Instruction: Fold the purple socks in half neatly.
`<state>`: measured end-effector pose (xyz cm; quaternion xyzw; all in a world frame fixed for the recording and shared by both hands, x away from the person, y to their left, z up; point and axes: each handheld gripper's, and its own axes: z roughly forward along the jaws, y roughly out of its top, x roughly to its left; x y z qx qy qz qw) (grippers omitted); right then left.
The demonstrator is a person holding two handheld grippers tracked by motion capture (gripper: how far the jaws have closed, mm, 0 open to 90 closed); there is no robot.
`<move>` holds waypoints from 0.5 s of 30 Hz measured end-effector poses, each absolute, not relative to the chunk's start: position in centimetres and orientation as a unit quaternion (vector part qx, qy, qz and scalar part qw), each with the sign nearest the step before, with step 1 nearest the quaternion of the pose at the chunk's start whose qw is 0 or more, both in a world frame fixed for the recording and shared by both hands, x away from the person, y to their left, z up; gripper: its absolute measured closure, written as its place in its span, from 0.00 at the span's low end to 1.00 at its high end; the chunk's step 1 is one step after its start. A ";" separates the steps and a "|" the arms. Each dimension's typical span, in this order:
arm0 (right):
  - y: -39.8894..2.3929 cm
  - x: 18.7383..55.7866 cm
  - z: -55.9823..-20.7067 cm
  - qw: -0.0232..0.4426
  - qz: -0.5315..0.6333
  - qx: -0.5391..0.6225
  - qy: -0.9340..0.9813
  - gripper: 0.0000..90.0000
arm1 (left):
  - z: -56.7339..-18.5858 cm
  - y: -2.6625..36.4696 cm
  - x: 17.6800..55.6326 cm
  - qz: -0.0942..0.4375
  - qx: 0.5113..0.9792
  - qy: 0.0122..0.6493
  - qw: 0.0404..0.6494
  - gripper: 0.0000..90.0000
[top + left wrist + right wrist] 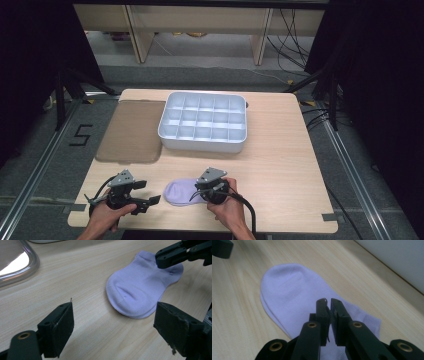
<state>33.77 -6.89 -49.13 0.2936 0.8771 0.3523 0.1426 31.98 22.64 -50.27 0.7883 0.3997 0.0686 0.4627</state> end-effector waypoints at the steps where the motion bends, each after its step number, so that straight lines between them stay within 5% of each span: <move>1: -6.9 33.9 -49.3 0.143 0.347 0.291 0.880 0.96 | -50.3 22.6 32.0 0.069 0.788 0.400 0.463 0.18; 15: -9.5 34.2 -50.6 0.141 0.327 0.319 0.878 0.96 | -50.3 22.3 31.9 0.058 0.792 0.398 0.459 0.19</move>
